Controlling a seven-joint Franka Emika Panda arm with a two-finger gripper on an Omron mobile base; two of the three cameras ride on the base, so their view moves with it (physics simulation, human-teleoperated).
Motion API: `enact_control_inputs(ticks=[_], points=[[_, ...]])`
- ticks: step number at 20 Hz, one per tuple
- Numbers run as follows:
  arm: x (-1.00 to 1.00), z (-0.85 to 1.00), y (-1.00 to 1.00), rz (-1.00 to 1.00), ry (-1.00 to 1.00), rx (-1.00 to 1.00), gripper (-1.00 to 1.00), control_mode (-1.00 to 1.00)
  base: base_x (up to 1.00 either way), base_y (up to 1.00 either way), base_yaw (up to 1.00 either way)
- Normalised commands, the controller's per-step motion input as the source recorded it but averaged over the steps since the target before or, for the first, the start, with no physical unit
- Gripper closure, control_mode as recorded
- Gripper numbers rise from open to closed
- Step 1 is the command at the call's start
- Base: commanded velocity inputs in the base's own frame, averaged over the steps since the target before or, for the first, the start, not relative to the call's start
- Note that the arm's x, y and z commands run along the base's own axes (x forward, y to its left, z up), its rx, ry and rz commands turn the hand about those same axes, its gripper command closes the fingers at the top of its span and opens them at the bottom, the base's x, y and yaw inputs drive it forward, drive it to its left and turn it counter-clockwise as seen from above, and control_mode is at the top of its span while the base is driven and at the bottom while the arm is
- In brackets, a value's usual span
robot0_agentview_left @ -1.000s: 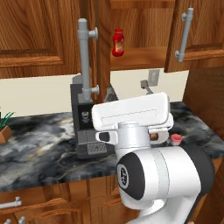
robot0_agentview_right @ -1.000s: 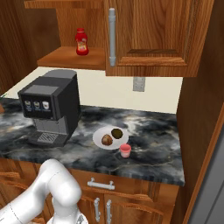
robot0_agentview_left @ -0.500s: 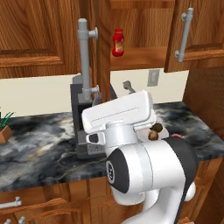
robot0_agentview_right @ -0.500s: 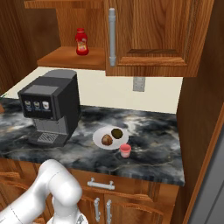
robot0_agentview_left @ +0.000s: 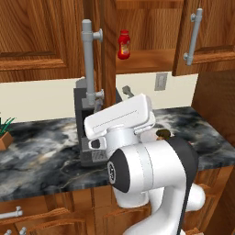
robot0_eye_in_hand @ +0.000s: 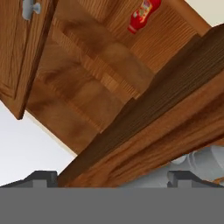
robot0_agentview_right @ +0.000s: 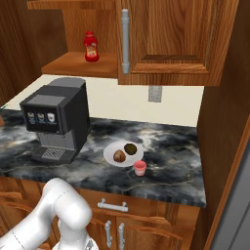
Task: Pick the avocado and bread from the counter and place them on the plate. Then pick the jam from the cabinet and place it next to the plate. Lastly close the cabinet door.
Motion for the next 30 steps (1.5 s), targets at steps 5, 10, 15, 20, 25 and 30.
enact_control_inputs(ticks=[5,10,15,20,25,30], points=[[-0.15,0.00,0.04,-0.10,0.17,0.02,-1.00,-1.00,0.00,0.00,0.00],[-0.02,0.00,0.00,-0.12,0.14,0.03,-1.00,-1.00,0.00,0.00,0.00],[0.00,0.00,-0.02,-0.15,0.16,0.08,-1.00,-1.00,0.00,0.00,0.00],[0.00,0.01,-0.29,-0.18,0.21,0.18,-1.00,-1.00,0.00,0.00,0.00],[0.03,0.07,-0.47,-0.16,0.22,0.24,-1.00,-1.00,0.00,0.00,0.00],[0.19,0.11,-0.34,-0.16,0.25,0.23,-1.00,-1.00,0.00,0.00,0.00]])
